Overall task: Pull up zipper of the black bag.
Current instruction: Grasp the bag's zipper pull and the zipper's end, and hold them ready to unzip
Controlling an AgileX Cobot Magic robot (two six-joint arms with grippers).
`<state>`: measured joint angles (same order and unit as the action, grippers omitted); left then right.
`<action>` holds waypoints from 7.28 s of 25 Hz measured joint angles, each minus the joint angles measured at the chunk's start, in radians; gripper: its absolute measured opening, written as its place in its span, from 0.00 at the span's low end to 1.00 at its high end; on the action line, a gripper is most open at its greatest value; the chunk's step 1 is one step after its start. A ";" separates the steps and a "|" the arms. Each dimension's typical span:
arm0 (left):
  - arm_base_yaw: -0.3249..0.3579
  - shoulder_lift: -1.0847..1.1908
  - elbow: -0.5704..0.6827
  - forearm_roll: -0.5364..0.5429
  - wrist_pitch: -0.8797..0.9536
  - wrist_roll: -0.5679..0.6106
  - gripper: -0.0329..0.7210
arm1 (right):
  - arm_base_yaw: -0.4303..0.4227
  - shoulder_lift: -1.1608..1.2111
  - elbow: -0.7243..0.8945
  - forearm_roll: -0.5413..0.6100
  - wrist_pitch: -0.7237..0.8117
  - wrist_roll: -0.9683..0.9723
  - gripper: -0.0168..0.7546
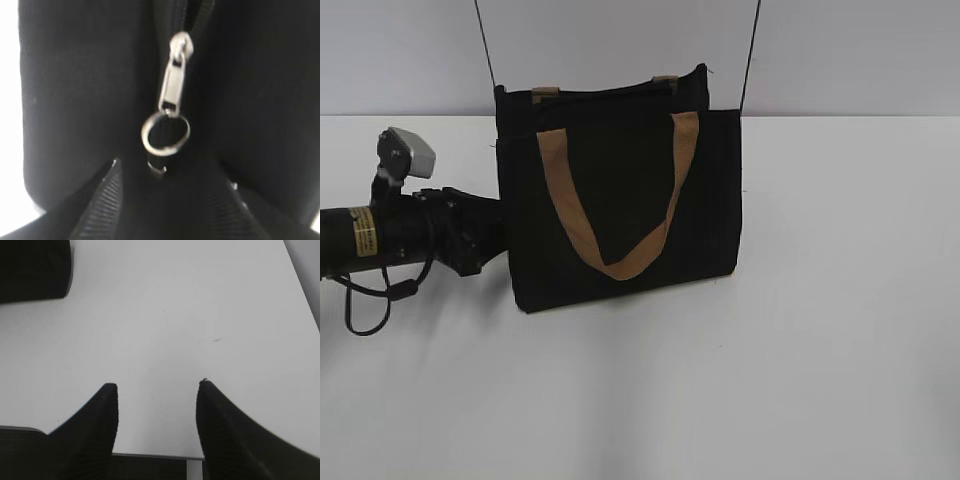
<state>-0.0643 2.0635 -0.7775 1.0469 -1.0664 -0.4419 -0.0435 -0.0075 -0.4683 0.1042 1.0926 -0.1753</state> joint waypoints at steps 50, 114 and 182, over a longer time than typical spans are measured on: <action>0.009 -0.278 0.044 0.059 0.174 -0.227 0.06 | 0.000 0.000 0.000 0.000 0.000 0.000 0.53; 0.009 -0.752 0.045 0.210 0.290 -0.572 0.06 | 0.000 0.554 -0.156 0.616 -0.217 -0.656 0.53; 0.009 -0.752 0.045 0.192 0.383 -0.572 0.06 | 0.634 1.953 -1.034 0.927 -0.642 -1.265 0.27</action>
<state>-0.0552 1.3112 -0.7326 1.2384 -0.6831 -1.0139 0.5904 1.9456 -1.5027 1.0315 0.4506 -1.4407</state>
